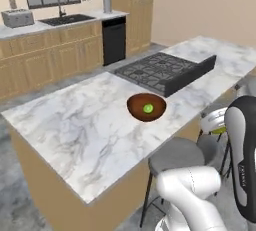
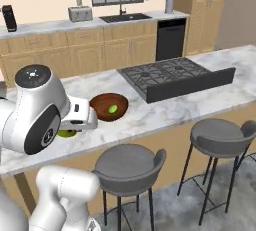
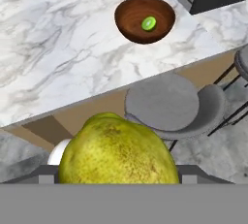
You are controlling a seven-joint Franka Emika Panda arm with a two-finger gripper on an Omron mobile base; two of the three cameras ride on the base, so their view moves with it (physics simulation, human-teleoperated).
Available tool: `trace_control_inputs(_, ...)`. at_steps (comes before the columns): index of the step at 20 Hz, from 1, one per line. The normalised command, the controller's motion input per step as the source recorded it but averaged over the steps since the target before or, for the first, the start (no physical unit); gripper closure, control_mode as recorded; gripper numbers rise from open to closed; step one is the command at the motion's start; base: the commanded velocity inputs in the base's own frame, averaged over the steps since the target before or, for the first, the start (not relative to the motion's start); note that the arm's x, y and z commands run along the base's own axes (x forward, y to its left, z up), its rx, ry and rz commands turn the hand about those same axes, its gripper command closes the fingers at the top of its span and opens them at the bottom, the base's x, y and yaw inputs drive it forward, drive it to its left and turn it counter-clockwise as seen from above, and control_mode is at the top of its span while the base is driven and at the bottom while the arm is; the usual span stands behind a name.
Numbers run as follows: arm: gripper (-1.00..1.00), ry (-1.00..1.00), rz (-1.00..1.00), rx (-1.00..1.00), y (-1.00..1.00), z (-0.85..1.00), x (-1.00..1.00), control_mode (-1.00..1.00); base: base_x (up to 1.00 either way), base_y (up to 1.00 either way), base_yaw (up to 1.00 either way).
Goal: Retrieve the kiwi and pear from the fridge and place them into the bowl on the dining table.
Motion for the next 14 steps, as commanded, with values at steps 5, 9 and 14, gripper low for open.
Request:
trace_control_inputs(5, 1.0, 0.0, 0.0, 0.0, 0.0, 0.0, 0.0, 1.0, 0.47, -0.42, 0.6)
trace_control_inputs(9, 1.0, 0.0, 0.0, 0.0, 0.0, 0.0, 0.0, 1.0, 0.33, -0.52, 0.51)
trace_control_inputs(14, 1.0, 0.0, 0.0, 0.0, 0.0, 0.0, 0.0, 1.0, 0.37, -0.33, 0.34)
